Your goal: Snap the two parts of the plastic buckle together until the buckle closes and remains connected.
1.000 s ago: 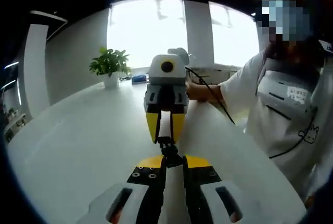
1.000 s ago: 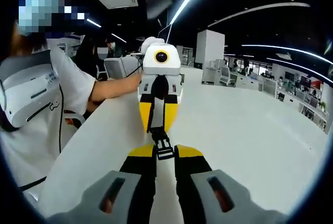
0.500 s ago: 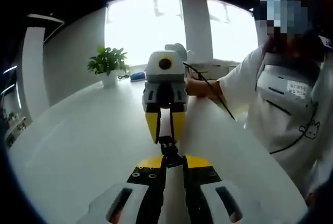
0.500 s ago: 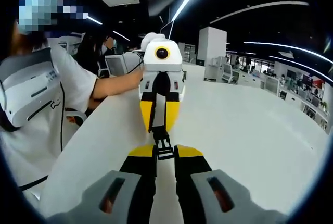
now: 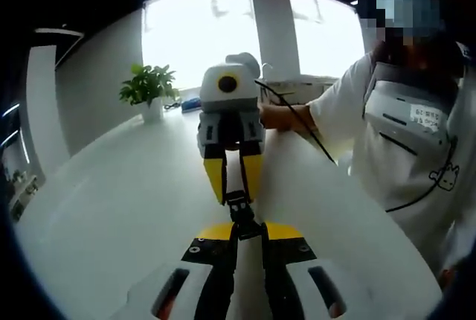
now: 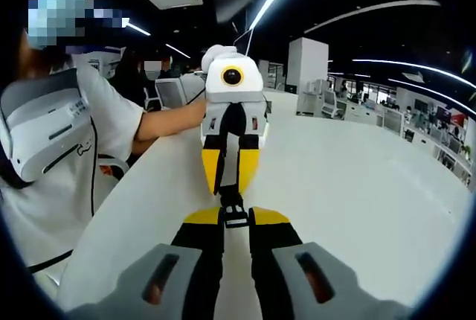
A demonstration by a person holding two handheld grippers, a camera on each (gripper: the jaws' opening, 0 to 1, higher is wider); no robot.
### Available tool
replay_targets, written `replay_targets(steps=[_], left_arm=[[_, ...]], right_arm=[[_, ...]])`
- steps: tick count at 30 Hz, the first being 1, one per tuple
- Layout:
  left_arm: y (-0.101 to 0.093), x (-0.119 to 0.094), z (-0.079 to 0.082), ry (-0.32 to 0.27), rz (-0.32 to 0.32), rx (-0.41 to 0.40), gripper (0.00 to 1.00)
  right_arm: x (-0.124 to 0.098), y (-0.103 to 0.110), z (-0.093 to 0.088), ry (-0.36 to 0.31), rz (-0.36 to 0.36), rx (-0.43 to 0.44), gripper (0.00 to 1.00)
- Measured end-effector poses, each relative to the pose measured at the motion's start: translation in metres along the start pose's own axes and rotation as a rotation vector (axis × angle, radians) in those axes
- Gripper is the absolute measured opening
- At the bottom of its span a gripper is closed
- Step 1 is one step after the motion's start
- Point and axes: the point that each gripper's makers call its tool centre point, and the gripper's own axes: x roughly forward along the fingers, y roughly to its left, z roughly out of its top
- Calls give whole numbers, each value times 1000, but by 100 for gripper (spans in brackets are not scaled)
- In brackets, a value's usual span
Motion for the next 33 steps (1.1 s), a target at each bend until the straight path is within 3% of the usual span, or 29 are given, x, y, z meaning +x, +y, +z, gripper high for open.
replay_targets(steps=[5,13,17,22,30,33], left_arm=[[-1,4,1,-10,-8,-2,11],[1,8,-9,29,-9,-10,11],[6,11,-15,55,13,-13,12],[12,10,-16,63,63,11,13],[26,-3,1,-12,154,-23,21],[28,-9,13,-55,180,-32,24]], right_arm=[[3,4,0,-15,23,21,11],[6,4,-7,23,19,-1,11],[9,0,-14,58,-3,-1,11],[9,-3,-16,52,-13,35,11],[2,-17,-8,2,-84,70,11],[-1,-21,2,-43,-114,38,11]])
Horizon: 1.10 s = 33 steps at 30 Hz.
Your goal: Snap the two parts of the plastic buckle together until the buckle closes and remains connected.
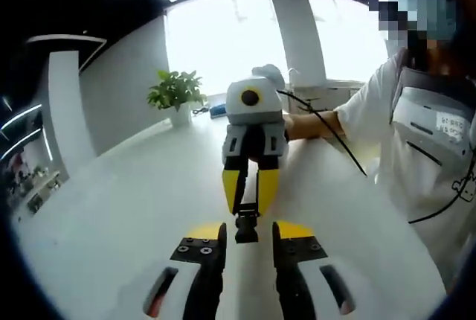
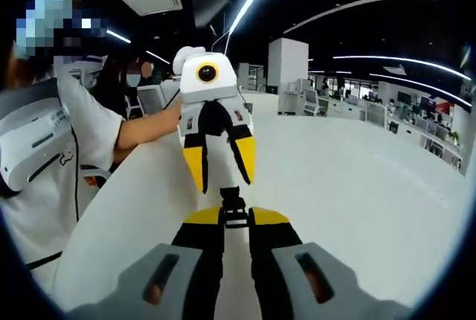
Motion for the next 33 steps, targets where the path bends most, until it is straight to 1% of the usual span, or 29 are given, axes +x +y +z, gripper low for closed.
replay_targets(steps=[2,4,6,9,13,14,15,16,18,21,23,25,29,33], left_arm=[[1,-3,8,-24,17,-7,25],[6,-5,15,-49,55,-17,27],[9,-8,20,-74,77,-49,27],[11,-9,24,-95,89,-90,26],[13,-8,23,-100,97,-117,26],[13,-7,22,-106,94,-133,26],[11,-5,23,-116,76,-165,27],[10,-4,22,-117,68,-179,27],[8,-1,21,-109,60,-176,27],[8,1,17,-91,67,-163,26],[9,1,17,-91,69,-164,25],[7,1,17,-95,64,-153,23],[6,1,18,-94,59,-135,21],[5,2,17,-88,57,-122,20]], right_arm=[[-2,-1,7,-29,-8,-3,11],[-4,-4,12,-49,-22,-10,11],[-5,-5,15,-63,-27,-13,11],[-6,-8,17,-77,-41,-18,11],[-6,-9,21,-104,-42,-10,11],[-5,-8,22,-107,-35,-7,11],[-5,-7,21,-105,-31,-5,11],[-5,-7,21,-107,-32,-4,11],[-5,-7,22,-111,-27,-2,11],[-6,-8,24,-124,-23,2,11],[-7,-9,26,-144,-25,14,11],[-7,-7,26,-137,-10,19,11],[-7,-6,29,-158,-5,32,11],[-7,-5,29,-157,6,37,11]])
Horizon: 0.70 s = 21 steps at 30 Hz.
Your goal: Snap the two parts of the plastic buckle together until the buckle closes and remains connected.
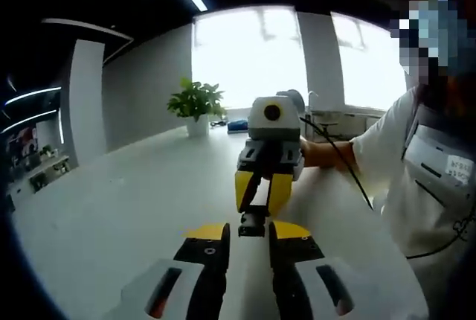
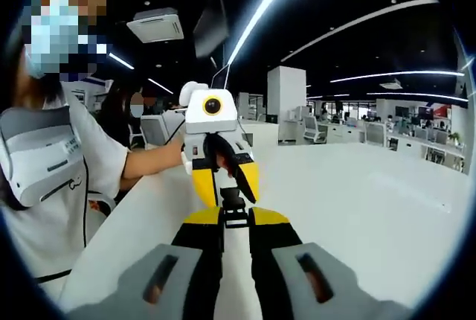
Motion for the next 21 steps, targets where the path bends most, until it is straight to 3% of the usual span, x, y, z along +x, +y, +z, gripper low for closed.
replay_targets(steps=[8,21], left_arm=[[-2,2,-4,14,-6,31,13],[-2,0,0,-1,-16,42,12]], right_arm=[[1,1,0,1,3,2,11],[1,2,1,-18,4,-4,12]])
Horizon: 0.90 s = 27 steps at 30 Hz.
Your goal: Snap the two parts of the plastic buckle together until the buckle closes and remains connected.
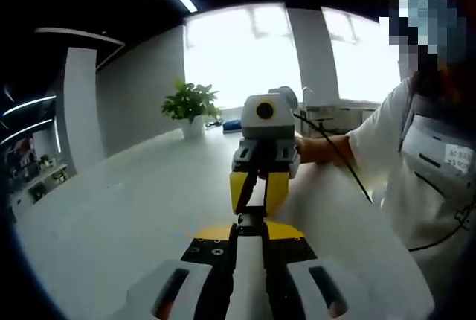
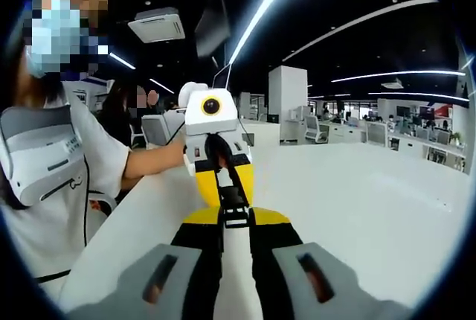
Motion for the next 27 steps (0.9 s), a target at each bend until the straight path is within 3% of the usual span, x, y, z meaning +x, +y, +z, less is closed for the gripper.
replay_targets(steps=[8,17,27], left_arm=[[1,-8,11,-61,-9,-27,12],[-4,-9,15,-88,-40,-30,12],[-8,-6,14,-92,-63,-32,12]], right_arm=[[0,1,0,-5,10,-18,22],[-2,3,9,-59,22,-16,22],[-4,8,16,-92,55,1,12]])
